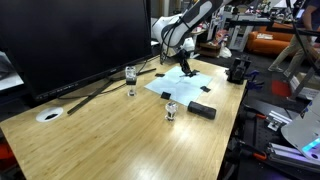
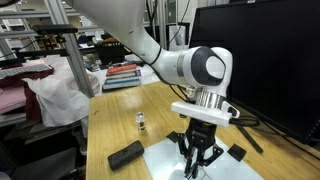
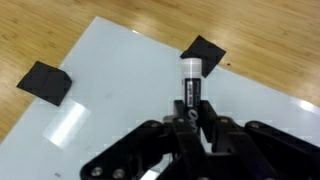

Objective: Draw an "x" on the paper

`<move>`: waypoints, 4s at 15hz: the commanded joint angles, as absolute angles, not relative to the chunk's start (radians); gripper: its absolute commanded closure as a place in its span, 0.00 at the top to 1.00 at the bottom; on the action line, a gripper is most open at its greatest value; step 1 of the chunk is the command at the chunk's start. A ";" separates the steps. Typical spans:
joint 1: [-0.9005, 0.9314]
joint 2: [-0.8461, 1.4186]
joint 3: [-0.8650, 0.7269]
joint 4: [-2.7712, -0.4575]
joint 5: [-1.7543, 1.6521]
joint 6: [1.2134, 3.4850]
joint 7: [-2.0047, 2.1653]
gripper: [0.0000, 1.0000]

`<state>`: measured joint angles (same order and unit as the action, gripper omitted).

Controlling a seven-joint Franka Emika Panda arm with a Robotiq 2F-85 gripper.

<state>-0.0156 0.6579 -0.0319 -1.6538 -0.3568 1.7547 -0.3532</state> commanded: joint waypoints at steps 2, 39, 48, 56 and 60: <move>-0.016 0.680 -0.009 -1.617 -0.372 1.720 -0.401 0.05; 0.004 0.981 -0.042 -1.132 -0.375 1.533 -0.317 0.05; 0.049 1.026 -0.062 -1.095 -0.425 1.447 -0.322 0.05; 0.054 1.069 -0.062 -1.060 -0.458 1.410 -0.331 0.05; 0.055 1.099 -0.066 -1.030 -0.459 1.402 -0.332 0.05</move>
<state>0.0472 1.0708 -0.0549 -1.0784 -0.4448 1.4300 -0.3217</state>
